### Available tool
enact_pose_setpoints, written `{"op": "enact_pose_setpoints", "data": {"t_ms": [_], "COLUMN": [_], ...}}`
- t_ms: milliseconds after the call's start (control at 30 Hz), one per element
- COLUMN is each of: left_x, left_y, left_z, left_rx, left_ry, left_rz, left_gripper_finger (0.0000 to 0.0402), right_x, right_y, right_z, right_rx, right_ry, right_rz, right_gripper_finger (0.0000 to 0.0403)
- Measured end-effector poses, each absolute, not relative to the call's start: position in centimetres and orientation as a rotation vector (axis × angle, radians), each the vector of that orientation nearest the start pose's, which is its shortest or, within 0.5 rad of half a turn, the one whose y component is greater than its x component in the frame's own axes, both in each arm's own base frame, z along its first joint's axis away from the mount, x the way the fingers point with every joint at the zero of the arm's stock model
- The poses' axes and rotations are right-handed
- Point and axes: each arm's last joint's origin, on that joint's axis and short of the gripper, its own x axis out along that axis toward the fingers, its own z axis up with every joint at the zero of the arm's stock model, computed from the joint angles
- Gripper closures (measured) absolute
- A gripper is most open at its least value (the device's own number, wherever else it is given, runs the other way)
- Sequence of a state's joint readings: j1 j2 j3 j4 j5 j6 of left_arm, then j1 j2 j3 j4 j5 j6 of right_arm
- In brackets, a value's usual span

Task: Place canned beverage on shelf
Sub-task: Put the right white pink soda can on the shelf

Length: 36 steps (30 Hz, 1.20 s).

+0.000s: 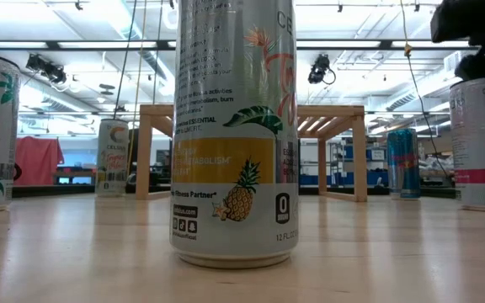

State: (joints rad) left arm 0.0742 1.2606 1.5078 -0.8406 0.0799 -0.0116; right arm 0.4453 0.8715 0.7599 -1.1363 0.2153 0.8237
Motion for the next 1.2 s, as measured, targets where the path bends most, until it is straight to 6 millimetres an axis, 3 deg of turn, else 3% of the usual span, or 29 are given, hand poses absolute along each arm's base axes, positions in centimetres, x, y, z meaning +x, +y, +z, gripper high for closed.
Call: {"op": "enact_pose_setpoints", "data": {"t_ms": [333, 600, 800, 1000, 1200], "left_x": [24.2, 24.2, 24.2, 24.2, 24.2], "left_y": [1.6, 1.6, 1.6, 1.6, 1.6], "left_z": [41.9, 41.9, 41.9, 41.9, 41.9], "left_rx": [-0.054, -0.053, -0.057, -0.060, -0.060], "left_ry": [0.592, 0.592, 0.591, 0.591, 0.591], "left_rz": [-0.003, -0.003, -0.002, -0.001, -0.001], "left_gripper_finger": [0.0088, 0.0088, 0.0088, 0.0088, 0.0088], "right_x": [12.2, 12.9, 13.3, 13.5, 13.6], "right_y": [5.2, 5.3, 5.4, 5.3, 4.1], "right_z": [23.8, 23.6, 23.6, 26.3, 29.6], "right_rx": [0.345, 0.381, 0.394, 0.414, 0.411], "right_ry": [1.153, 1.163, 1.159, 1.128, 1.088], "right_rz": [-0.304, -0.328, -0.363, -0.339, -0.363], "right_gripper_finger": [0.0056, 0.0140, 0.0143, 0.0143, 0.0143]}}
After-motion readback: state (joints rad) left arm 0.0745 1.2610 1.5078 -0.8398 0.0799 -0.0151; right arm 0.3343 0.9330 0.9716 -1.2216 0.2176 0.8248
